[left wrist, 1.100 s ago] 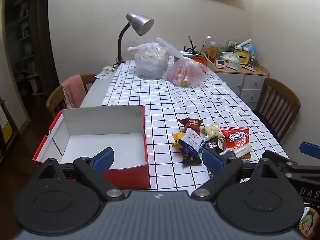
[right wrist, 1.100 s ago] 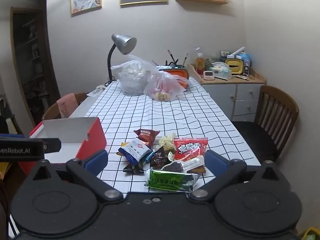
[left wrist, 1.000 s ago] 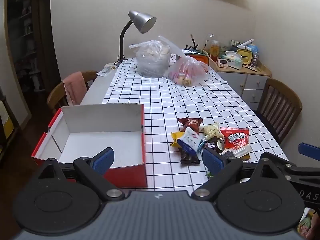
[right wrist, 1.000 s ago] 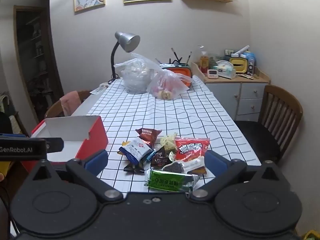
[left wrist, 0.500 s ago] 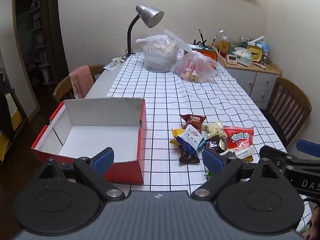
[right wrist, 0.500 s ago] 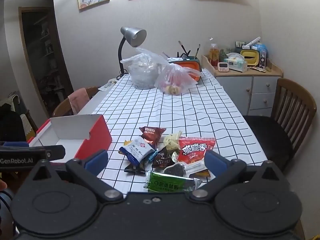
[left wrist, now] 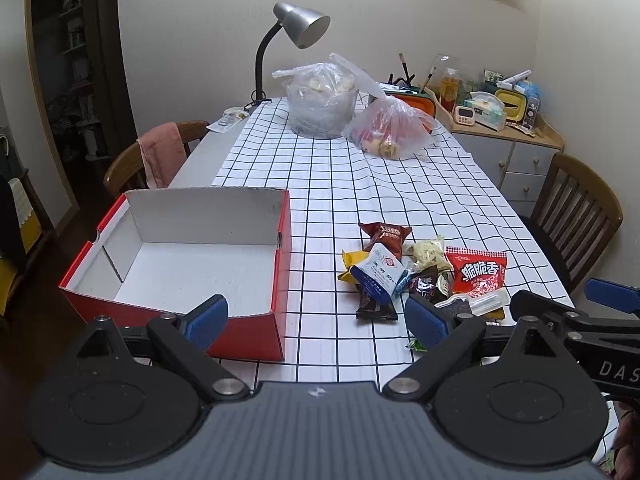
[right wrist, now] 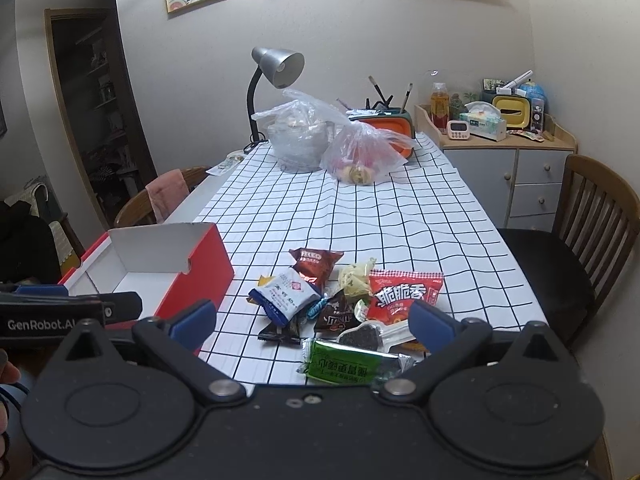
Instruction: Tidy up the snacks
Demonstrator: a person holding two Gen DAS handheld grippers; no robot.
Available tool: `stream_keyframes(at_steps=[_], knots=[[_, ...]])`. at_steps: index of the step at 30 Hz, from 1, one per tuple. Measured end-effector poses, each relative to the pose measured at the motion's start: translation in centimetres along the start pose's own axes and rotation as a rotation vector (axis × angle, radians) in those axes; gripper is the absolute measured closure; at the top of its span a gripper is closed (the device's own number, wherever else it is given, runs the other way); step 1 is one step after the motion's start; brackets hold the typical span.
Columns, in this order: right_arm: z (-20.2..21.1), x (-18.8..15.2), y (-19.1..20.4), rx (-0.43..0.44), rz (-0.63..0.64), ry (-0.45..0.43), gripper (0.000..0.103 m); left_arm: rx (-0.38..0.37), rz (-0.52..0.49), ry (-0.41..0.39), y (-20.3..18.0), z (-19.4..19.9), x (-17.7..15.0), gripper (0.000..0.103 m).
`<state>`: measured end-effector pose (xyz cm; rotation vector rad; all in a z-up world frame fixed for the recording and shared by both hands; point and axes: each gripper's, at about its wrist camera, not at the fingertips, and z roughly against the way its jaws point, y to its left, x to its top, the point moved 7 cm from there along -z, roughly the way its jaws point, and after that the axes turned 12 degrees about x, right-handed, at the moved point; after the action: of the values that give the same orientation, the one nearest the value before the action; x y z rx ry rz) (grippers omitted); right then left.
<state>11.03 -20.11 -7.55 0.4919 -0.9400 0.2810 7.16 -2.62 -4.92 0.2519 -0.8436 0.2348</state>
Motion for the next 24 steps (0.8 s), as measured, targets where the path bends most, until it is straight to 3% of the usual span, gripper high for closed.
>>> stream_keyframes(at_steps=[24], knots=[[0.05,-0.18,0.63,-0.016,-0.003,-0.001,0.001,-0.014,-0.003,0.004,-0.15,-0.17,-0.46,0.007]])
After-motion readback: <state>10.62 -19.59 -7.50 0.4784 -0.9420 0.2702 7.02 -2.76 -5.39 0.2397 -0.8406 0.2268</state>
